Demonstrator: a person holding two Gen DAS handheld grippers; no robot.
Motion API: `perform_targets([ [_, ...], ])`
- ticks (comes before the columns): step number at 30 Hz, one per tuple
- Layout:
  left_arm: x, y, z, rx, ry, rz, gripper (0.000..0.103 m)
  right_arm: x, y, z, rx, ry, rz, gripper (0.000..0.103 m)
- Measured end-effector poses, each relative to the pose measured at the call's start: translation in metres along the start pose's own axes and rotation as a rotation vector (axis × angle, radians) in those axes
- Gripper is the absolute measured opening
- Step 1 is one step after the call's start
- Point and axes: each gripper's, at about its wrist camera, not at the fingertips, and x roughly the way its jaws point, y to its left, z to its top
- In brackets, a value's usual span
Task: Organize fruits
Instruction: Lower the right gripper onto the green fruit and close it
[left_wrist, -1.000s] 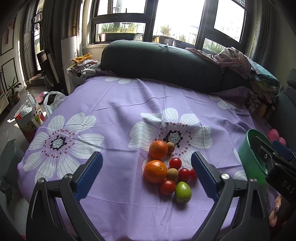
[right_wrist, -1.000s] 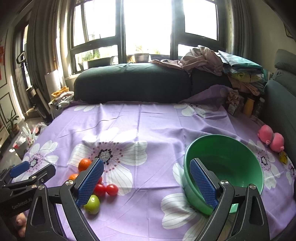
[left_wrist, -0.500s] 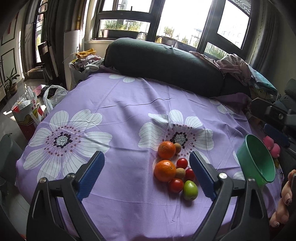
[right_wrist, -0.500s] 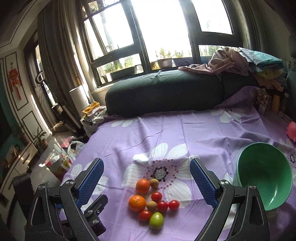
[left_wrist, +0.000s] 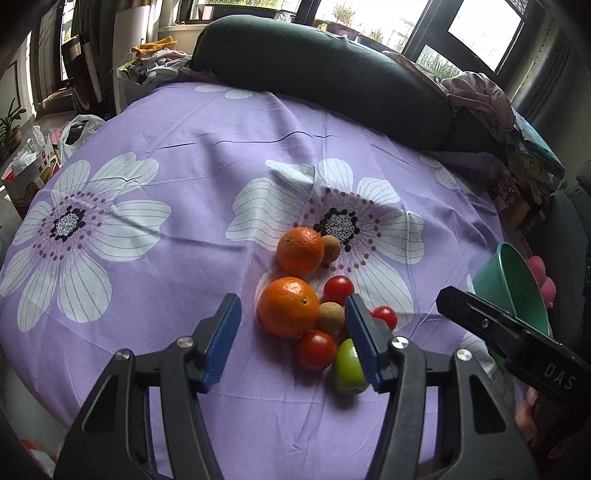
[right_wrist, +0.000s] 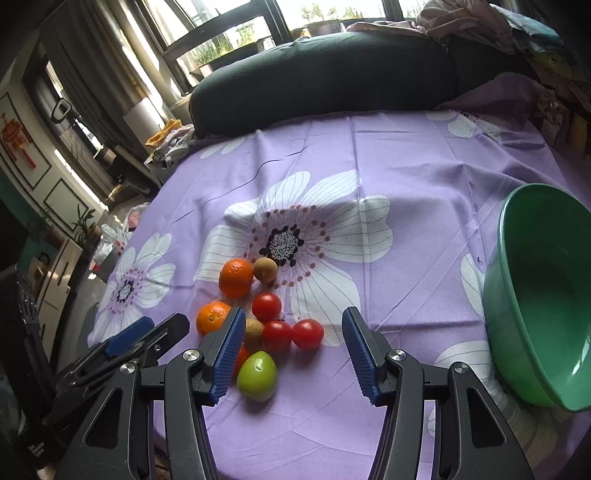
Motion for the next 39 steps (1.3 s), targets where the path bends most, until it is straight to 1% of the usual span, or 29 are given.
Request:
perform_targets([
  [1, 0.001, -0.003, 0.000, 0.002, 0.003, -0.004, 0.056, 0.000, -0.004, 0.003, 0.009, -0.007, 0.012, 0.051],
  [2, 0.001, -0.007, 0.000, 0.012, 0.001, -0.002, 0.056, 0.000, -0.007, 0.005, 0.011, -0.020, 0.005, 0.051],
  [4, -0.001, -0.013, -0.001, 0.036, -0.008, 0.003, 0.056, 0.001, -0.010, 0.010, 0.009, -0.034, -0.037, 0.051],
  [5, -0.002, -0.015, -0.003, 0.052, -0.008, 0.001, 0.056, 0.002, -0.011, 0.011, 0.009, -0.031, -0.038, 0.051],
  [8, -0.002, -0.016, -0.011, 0.070, 0.006, 0.000, 0.056, 0.000, -0.010, 0.008, 0.020, -0.007, -0.003, 0.051],
  [10, -0.003, -0.014, -0.018, 0.068, 0.028, -0.019, 0.056, -0.002, -0.007, 0.002, 0.022, 0.003, 0.018, 0.051],
  [13, -0.005, -0.014, -0.025, 0.077, 0.046, -0.041, 0.056, -0.003, -0.001, -0.005, 0.028, 0.013, 0.028, 0.051],
  [17, -0.005, -0.011, -0.032, 0.082, 0.049, -0.034, 0.055, -0.002, 0.009, -0.011, 0.026, 0.020, 0.020, 0.051],
  [20, -0.001, -0.011, -0.035, 0.104, 0.068, -0.041, 0.053, 0.004, 0.012, -0.014, 0.023, 0.042, 0.041, 0.051],
  [23, 0.005, -0.009, -0.035, 0.093, 0.085, -0.044, 0.052, 0.015, 0.012, -0.016, 0.020, 0.075, 0.058, 0.051],
  [27, 0.013, -0.010, -0.036, 0.084, 0.124, -0.080, 0.050, 0.023, 0.008, -0.019, 0.037, 0.099, 0.070, 0.051],
  [32, 0.020, -0.021, -0.041, 0.112, 0.161, -0.129, 0.048, 0.026, 0.000, -0.023, 0.046, 0.126, 0.091, 0.051],
  [35, 0.025, -0.026, -0.044, 0.126, 0.176, -0.122, 0.048, 0.031, -0.007, -0.024, 0.069, 0.155, 0.102, 0.044],
  [37, 0.030, -0.027, -0.045, 0.126, 0.184, -0.112, 0.048, 0.034, -0.010, -0.027, 0.081, 0.169, 0.110, 0.043],
  [39, 0.034, -0.027, -0.046, 0.114, 0.195, -0.118, 0.048, 0.038, -0.009, -0.029, 0.077, 0.188, 0.127, 0.043],
])
